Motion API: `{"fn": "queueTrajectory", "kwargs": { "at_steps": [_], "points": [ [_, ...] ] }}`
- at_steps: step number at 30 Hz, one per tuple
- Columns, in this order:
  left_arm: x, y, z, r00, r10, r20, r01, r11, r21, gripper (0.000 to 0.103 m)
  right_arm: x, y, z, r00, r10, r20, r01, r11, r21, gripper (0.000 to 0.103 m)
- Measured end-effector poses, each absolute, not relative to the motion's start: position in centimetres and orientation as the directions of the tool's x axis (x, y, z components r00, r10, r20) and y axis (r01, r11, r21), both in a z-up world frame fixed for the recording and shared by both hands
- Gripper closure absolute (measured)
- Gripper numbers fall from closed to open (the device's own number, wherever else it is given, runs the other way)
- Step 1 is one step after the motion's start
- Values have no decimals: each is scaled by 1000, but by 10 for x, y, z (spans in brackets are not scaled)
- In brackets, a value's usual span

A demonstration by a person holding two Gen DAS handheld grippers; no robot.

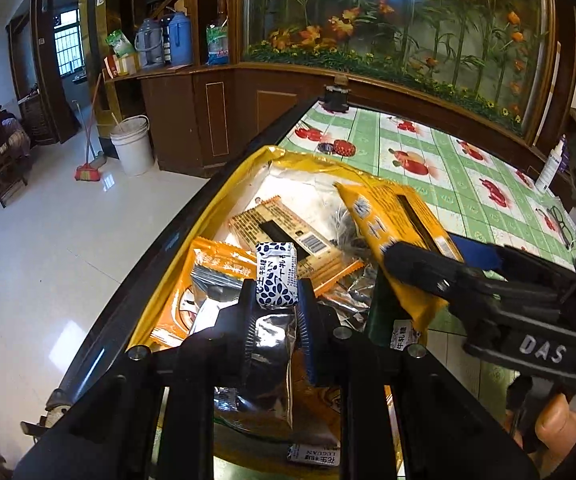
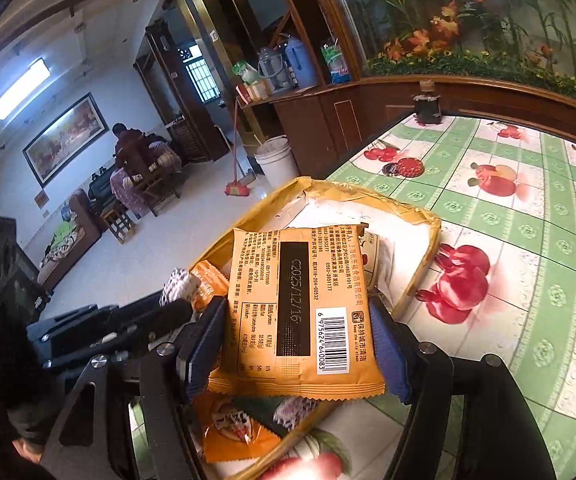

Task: Organize snacks
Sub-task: 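Release the biscuit pack into the tray with the right tool while the left tool drops its packet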

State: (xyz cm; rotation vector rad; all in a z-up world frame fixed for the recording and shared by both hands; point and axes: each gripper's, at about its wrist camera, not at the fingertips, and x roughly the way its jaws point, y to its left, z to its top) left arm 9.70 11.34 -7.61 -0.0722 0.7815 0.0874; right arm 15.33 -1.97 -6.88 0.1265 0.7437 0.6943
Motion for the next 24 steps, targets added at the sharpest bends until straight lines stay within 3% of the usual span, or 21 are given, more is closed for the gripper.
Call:
{"fn": "queueTrajectory", "kwargs": {
  "at_steps": [6,7,8,10,12,14,24],
  "points": [
    [102,113,-80,700,68,-711,-108,994,-11,81,175,-3,-79,506,613,-607,-536,775,335,33],
    [103,114,-81,698,68,-713,-108,994,-11,71,176,-2,-81,504,612,-609,-536,775,334,33],
    [103,115,-81,698,69,-713,-111,994,-12,49,178,0,-82,499,610,-615,-538,775,332,33],
    [101,118,-79,704,84,-705,-132,991,-13,17,181,3,-83,496,610,-618,-538,774,333,31],
    [100,122,-78,712,82,-697,-137,990,-24,17,183,2,-84,488,619,-615,-540,768,345,30],
    [99,126,-76,713,89,-696,-149,988,-26,17,183,-1,-82,492,618,-613,-534,770,348,17],
    [67,131,-54,763,108,-638,-161,987,-27,17,152,-44,-53,539,634,-554,-550,764,338,15]
  ]
}}
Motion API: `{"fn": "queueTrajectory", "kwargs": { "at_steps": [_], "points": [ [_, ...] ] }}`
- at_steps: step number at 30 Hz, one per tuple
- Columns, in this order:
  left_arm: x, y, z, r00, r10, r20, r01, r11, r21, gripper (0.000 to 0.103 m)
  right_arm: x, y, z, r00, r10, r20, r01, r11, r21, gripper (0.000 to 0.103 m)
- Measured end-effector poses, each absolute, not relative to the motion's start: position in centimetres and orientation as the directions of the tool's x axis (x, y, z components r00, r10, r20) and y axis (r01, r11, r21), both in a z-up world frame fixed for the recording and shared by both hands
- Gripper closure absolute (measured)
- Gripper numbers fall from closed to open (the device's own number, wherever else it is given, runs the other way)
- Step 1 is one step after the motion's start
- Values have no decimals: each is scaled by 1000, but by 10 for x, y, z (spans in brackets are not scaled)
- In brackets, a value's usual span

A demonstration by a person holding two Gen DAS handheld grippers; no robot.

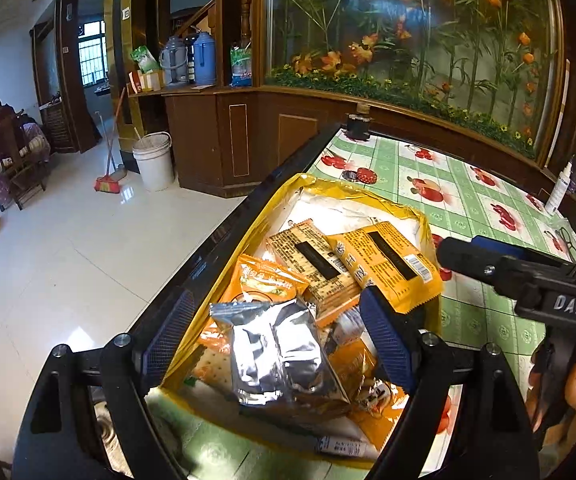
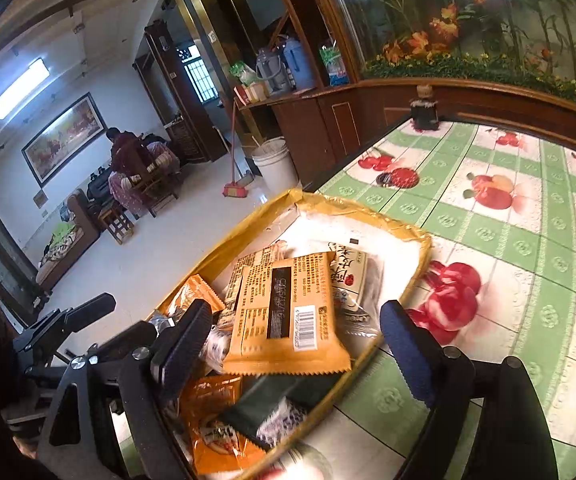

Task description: Organize snacks

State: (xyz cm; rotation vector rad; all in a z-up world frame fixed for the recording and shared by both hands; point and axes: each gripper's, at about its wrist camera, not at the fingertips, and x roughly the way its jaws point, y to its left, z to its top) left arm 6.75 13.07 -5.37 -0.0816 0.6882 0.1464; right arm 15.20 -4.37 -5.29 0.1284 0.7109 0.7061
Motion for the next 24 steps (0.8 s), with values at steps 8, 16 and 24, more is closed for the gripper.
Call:
{"fn": "queueTrajectory", "kwargs": {
  "at_steps": [8,16,24],
  "points": [
    [34,109,-34,766,173,-619,-174,983,59,17,104,-81,-32,554,653,-516,-628,735,257,10],
    [2,83,-19,780,250,-574,-190,968,163,17,64,-99,-26,547,662,-512,-700,697,154,3],
    [-22,71,-5,808,224,-546,-170,974,147,17,40,-102,-21,528,692,-492,-757,646,97,2]
  ]
}}
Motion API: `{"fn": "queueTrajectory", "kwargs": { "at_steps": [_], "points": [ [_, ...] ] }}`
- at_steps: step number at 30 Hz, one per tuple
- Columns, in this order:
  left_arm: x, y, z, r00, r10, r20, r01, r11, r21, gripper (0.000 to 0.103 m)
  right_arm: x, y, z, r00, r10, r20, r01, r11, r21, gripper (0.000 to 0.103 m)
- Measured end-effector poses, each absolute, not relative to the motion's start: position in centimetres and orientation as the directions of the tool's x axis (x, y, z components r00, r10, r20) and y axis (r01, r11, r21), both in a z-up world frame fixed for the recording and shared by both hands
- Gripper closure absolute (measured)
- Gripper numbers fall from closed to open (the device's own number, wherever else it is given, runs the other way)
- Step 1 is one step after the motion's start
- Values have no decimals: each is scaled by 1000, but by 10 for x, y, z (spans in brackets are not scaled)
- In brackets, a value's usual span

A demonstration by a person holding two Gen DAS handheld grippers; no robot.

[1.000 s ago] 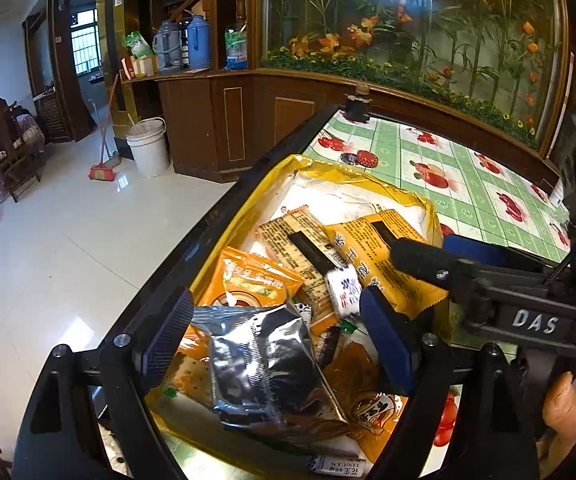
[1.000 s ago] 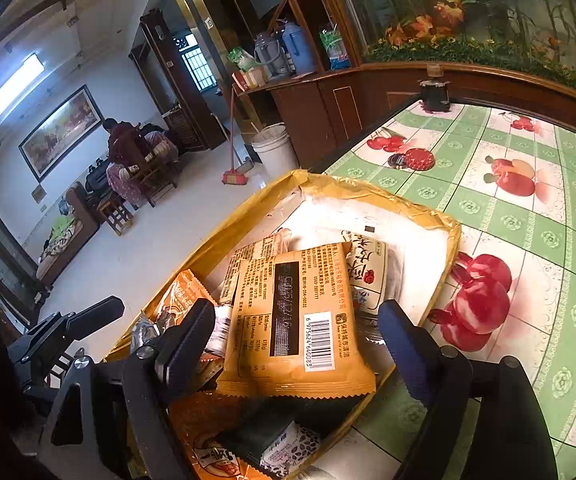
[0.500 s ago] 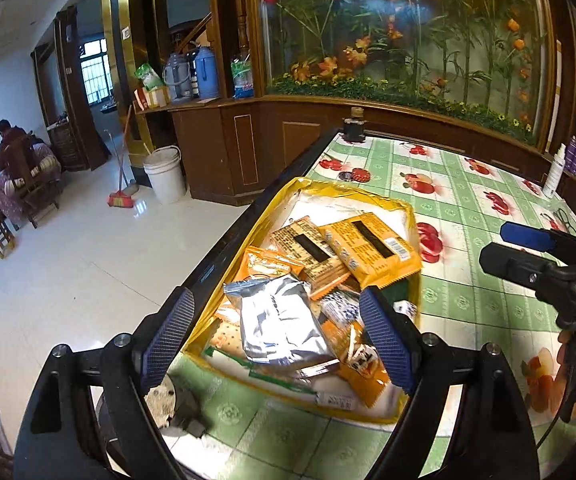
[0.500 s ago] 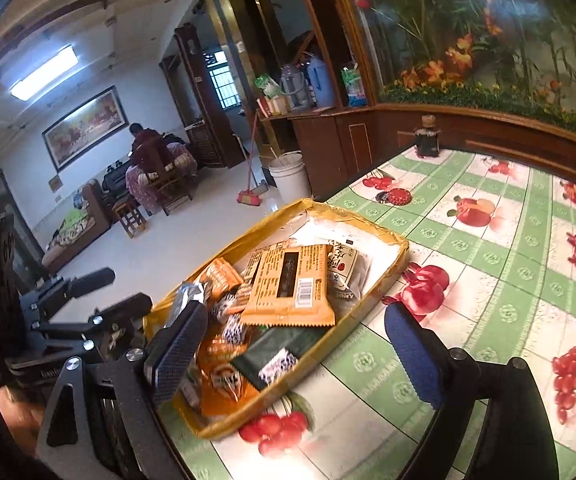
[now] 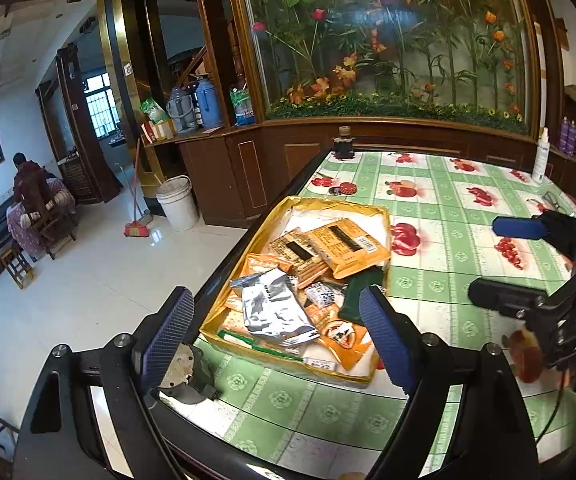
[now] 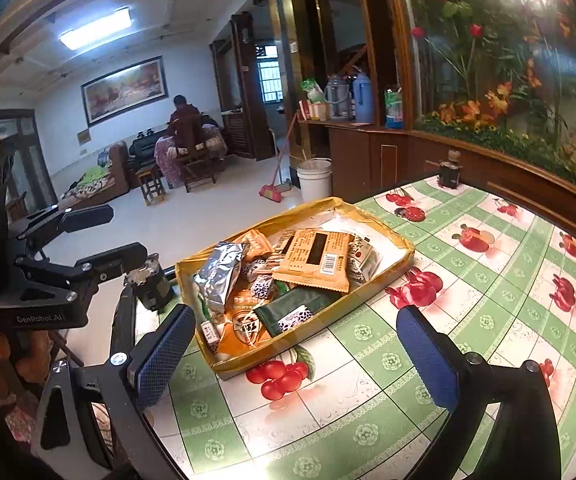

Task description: Organize snacks

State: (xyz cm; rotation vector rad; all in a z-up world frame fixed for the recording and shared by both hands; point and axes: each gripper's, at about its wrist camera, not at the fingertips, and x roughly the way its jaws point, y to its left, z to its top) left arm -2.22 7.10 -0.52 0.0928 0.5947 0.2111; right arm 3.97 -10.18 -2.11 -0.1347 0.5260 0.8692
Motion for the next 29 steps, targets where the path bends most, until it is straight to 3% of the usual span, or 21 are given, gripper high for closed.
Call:
{"fn": "queueTrajectory", "kwargs": {
  "at_steps": [11,25,29],
  "points": [
    [-39,74,6,828,169,-534,-152,985,77,17,39,-97,-25,512,703,-493,-787,614,57,1],
    [-52,74,12,854,253,-455,-229,967,109,20,31,-86,-22,512,705,-491,-804,594,15,1],
    [-52,77,15,863,183,-471,-177,983,59,19,29,-81,-23,510,702,-496,-808,590,4,1]
  ]
}}
